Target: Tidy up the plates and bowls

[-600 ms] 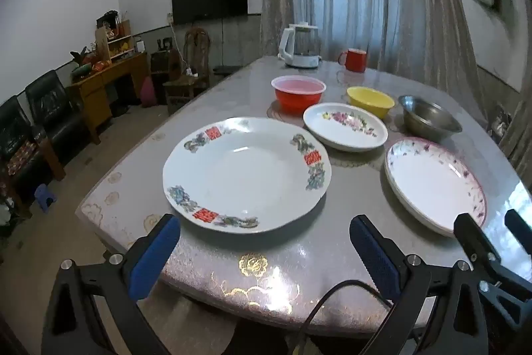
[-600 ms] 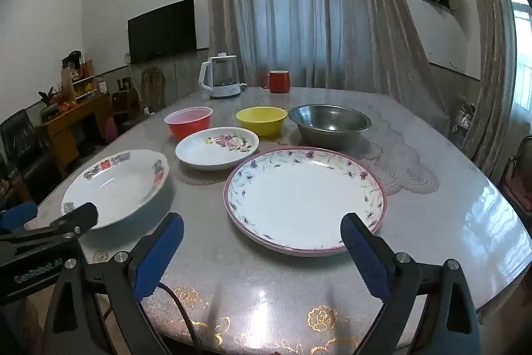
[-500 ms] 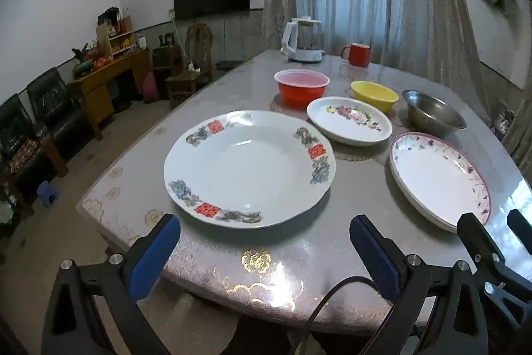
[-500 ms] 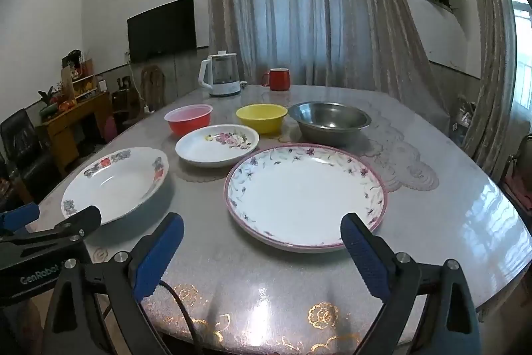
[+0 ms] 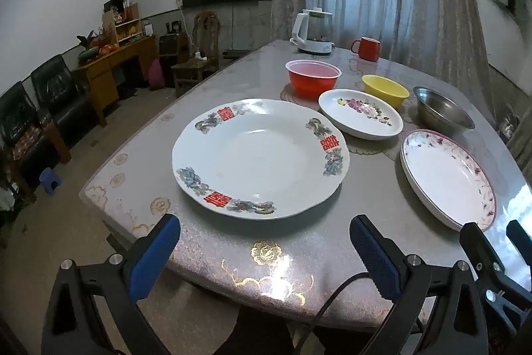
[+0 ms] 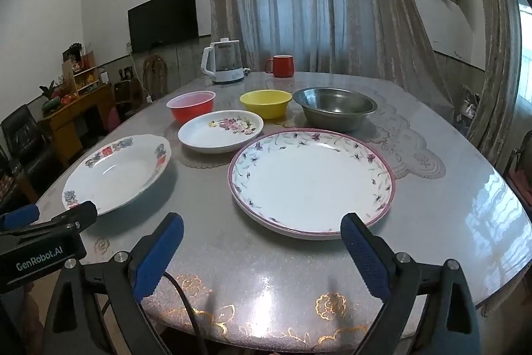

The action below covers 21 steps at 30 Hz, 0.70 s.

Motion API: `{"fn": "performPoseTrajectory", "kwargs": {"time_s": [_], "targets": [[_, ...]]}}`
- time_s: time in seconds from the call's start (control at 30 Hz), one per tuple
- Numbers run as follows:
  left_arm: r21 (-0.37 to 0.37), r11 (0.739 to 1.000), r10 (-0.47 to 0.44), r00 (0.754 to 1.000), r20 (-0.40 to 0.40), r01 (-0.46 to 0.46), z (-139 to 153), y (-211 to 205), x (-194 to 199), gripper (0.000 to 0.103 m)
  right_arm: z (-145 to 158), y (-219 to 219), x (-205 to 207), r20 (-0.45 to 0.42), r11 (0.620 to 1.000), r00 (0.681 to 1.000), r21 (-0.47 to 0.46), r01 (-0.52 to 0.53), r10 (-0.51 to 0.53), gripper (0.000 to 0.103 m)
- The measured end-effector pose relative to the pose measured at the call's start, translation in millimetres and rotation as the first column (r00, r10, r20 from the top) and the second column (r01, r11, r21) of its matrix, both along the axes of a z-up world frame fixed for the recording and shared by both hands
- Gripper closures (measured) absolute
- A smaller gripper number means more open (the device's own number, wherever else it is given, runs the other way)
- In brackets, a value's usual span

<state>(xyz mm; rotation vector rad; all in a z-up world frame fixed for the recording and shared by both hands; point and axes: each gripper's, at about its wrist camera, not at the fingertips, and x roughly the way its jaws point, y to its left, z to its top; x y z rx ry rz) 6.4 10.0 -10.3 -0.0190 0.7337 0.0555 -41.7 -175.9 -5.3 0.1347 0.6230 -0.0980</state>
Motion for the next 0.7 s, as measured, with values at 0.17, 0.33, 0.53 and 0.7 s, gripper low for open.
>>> {"fn": "performPoseTrajectory", "kwargs": {"time_s": [0.17,0.33,0.53,0.7], "targets": [[0.001,1.000,0.002,1.000,0.007,-0.002,1,-1,1,0.000,2,3,-1,0.008,1.000,1.000,-0.012,0.001,-0.001,0.006],[0.004,1.000,-0.002,1.000,-0.005,0.002,-2,-1,3,0.000,-4,-3,3,-0.021,1.000,1.000,0.000,0.021,-0.021,0.006],[0.007,1.000,-0.006,1.000,-0.004,0.006,-3,-3,3,0.000,-6,-8,2,-0.023,0.999,0.999,0.010,0.038,-0.037,0.006],[0.007,1.000,-0.005,1.000,-0.004,0.005,-5,-2,2,0.000,-6,-9,2,-0.025,0.999,0.999,0.012,0.044,-0.043,0.006]]}}
